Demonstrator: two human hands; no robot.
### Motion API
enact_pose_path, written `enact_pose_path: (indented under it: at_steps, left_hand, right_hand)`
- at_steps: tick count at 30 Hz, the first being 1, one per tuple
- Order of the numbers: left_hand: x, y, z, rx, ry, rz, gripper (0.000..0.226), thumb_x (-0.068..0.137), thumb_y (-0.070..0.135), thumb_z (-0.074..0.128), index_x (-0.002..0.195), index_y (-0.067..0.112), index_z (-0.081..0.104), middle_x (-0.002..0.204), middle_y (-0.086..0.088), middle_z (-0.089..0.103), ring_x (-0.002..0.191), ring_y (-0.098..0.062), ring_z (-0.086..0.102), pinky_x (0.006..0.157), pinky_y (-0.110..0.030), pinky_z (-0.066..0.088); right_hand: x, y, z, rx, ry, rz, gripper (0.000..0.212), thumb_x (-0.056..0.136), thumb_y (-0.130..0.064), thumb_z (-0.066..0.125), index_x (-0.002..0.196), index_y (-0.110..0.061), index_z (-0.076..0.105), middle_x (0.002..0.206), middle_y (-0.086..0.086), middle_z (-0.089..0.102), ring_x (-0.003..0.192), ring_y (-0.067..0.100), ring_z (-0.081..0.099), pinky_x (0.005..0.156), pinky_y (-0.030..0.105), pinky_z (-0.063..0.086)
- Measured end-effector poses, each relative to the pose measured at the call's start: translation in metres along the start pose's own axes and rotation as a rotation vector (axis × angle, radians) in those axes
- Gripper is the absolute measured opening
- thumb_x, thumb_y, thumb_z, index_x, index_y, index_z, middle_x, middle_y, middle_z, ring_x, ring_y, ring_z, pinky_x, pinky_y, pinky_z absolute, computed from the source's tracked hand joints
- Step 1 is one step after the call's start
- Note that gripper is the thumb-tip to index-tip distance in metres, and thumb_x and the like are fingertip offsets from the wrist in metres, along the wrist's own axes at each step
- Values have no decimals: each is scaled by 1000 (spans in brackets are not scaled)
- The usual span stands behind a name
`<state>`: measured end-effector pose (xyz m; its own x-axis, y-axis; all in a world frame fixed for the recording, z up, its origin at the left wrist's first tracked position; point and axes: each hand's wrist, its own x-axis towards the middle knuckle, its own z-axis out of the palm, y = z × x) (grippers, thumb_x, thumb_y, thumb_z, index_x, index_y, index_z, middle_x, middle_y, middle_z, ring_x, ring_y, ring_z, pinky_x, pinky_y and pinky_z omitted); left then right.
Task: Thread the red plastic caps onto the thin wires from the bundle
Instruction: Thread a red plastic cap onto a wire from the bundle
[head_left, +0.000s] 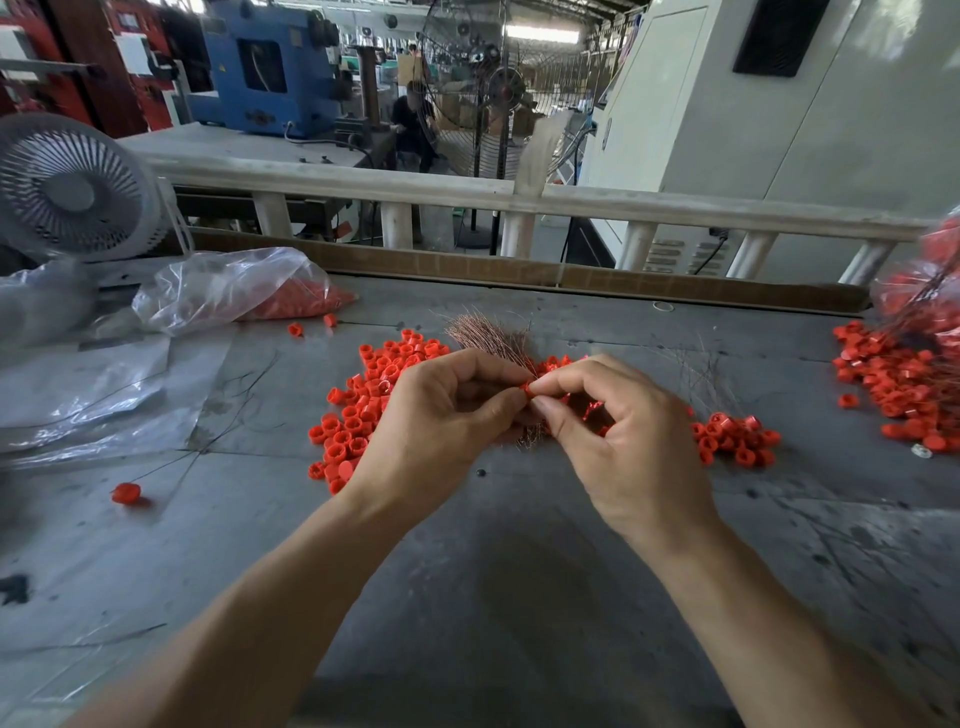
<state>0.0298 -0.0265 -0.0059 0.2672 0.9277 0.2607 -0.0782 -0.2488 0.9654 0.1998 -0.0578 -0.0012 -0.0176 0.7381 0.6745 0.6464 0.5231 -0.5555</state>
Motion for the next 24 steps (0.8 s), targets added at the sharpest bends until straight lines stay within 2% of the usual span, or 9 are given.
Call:
enact_pose_path:
  at_steps: [5, 9, 14, 18, 20, 24]
  left_hand:
    - [0, 1, 3, -248, 15, -135, 13, 93, 6, 66, 104, 2, 72, 92, -22, 74, 88, -28, 73, 83, -37, 63]
    - [0, 3, 3, -374, -24, -205, 25, 84, 17, 69, 104, 3, 73, 96, -20, 70, 92, -27, 67, 80, -35, 63]
    - [-2, 5, 5, -474, -59, -294, 28, 81, 16, 69, 106, 3, 70, 106, -23, 65, 101, -34, 59, 80, -34, 61]
    - [-1, 6, 4, -497, -71, -326, 30, 83, 18, 69, 110, 4, 70, 107, -22, 63, 98, -31, 60, 80, -32, 60]
    - [-1, 6, 3, -496, -85, -336, 26, 88, 21, 68, 108, 6, 71, 108, -21, 60, 100, -31, 59, 83, -34, 59]
    - [0, 4, 2, -453, -76, -356, 25, 95, 22, 64, 110, 3, 70, 109, -22, 58, 104, -35, 56, 100, -50, 49]
  right_hand:
    - [0, -2, 0, -106, 27, -89, 14, 89, -16, 79, 103, -18, 79, 97, -9, 68, 89, 7, 65, 77, 22, 53]
    - [0, -6, 5, -247, 62, -134, 17, 88, -18, 79, 105, -17, 75, 102, -5, 65, 96, 15, 63, 78, 32, 54]
    - [-1, -10, 12, -343, 122, -158, 13, 86, -12, 77, 98, -14, 72, 101, -2, 65, 97, 21, 63, 79, 29, 51]
    - [-2, -10, 12, -327, 143, -159, 10, 87, -11, 76, 96, -13, 71, 98, -2, 65, 95, 19, 62, 80, 26, 50]
    - [-1, -9, 12, -317, 148, -164, 8, 88, -13, 75, 95, -13, 71, 98, -2, 64, 94, 18, 62, 80, 28, 52]
    - [-1, -9, 11, -304, 150, -155, 10, 88, -13, 77, 94, -11, 70, 97, -1, 65, 93, 18, 63, 80, 28, 52]
